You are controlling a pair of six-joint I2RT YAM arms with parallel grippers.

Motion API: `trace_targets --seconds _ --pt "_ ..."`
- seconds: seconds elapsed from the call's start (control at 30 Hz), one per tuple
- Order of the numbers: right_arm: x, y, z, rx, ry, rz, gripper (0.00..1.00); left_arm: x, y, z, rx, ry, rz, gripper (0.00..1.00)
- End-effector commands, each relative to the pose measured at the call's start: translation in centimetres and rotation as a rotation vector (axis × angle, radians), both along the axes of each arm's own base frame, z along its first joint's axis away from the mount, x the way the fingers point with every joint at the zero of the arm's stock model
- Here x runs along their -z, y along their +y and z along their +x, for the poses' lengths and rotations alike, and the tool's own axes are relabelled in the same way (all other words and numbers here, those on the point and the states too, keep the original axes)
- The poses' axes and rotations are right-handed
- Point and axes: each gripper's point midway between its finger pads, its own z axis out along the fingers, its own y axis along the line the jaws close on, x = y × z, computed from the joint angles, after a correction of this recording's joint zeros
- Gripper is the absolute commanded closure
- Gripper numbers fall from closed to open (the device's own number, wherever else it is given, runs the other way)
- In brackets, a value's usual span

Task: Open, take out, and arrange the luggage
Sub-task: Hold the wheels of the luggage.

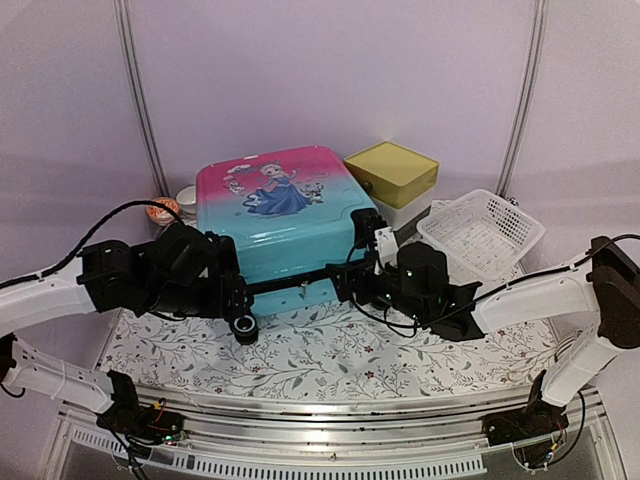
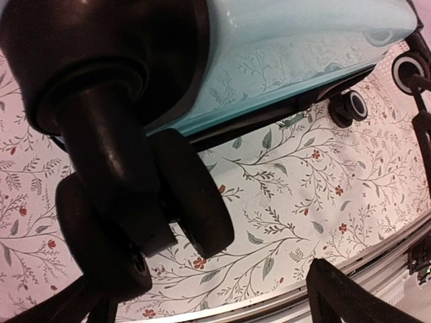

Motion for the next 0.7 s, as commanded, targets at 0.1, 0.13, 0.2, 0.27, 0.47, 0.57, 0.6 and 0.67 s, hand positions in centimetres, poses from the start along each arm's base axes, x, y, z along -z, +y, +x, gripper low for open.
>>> trace_targets --seconds 0.1,0.13,0.2,0.27,0.47,0.57,0.6,0.67 --pt "1.1 -0.2 -0.1 0.003 0.011 -0.006 0.03 0.9 0.1 0.4 -0.042 0.005 0.061 0.02" --pt "1.4 -0.2 -0.2 0.003 0.019 -0.005 0.03 1.2 0.4 0.5 -0.056 0.009 0.074 0.02" --pt "2.0 -0.2 -0.2 0.003 0.03 -0.007 0.04 1.2 1.0 0.7 -0.092 0.004 0.095 0.02" --pt "2.4 0.0 -0.1 0.002 0.04 -0.006 0.05 0.9 1.5 0.8 -0.114 -0.006 0.1 0.02" --pt "3.5 2.0 -0.2 -0.065 0.054 -0.012 0.14 -0.5 2.0 1.8 -0.139 -0.051 0.048 0.03" --pt "4.3 2.7 0.2 -0.064 0.061 -0.011 0.17 -1.0 1.9 2.6 -0.144 -0.07 0.034 0.04" --pt "4.4 2.9 0.3 -0.059 0.062 0.002 0.19 -1.0 2.0 2.8 -0.146 -0.073 0.034 0.06" --pt "4.8 3.2 0.2 -0.04 0.054 0.019 0.21 -1.1 2.0 3.3 -0.15 -0.081 0.033 0.1"
